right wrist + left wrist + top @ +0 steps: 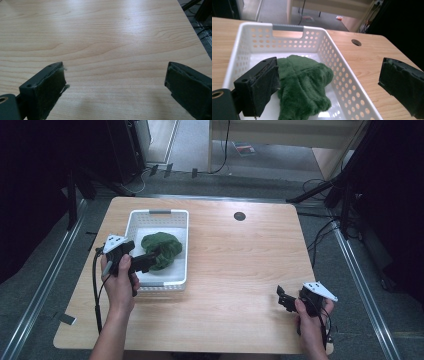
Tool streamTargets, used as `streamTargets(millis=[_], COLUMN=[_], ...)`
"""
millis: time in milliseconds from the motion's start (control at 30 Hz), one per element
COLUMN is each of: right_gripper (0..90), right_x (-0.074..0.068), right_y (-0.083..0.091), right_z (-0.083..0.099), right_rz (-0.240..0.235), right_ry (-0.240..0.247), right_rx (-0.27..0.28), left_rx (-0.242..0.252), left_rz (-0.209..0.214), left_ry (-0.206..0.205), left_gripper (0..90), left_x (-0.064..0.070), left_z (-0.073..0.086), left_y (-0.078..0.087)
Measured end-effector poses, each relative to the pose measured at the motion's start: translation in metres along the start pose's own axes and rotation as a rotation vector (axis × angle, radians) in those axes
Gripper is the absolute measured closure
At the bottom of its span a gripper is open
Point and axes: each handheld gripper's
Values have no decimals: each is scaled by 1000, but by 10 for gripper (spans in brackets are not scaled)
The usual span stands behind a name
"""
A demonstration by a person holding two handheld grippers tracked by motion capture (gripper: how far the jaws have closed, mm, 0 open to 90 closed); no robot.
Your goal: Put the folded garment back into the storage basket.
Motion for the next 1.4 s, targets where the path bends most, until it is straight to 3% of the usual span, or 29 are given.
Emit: streamTargets(millis=[233, 633, 933, 1400], right_gripper=[34, 34, 34, 33], right_x=[0, -1, 0, -1], right_y=[0, 0, 0, 0], right_z=[0, 0, 0, 0], right_rz=[1, 5, 7, 10], right_ry=[-1, 1, 3, 7], right_rx=[-4, -5, -4, -4], left_rx=[58, 98, 125, 145], left_rz=[-15, -68, -129, -187], left_ry=[10, 16, 27, 26], left_gripper=[37, 37, 37, 37], left_x=[-17, -49, -85, -137], left_z=[14, 35, 61, 106], left_y=[24, 52, 74, 77])
Point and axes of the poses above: each handheld gripper's, and its own axes: y roughly backward along the jaws, z roughly out of its underside, x roughly to its right, and after that the axes turned 11 degrees about -z, right-handed
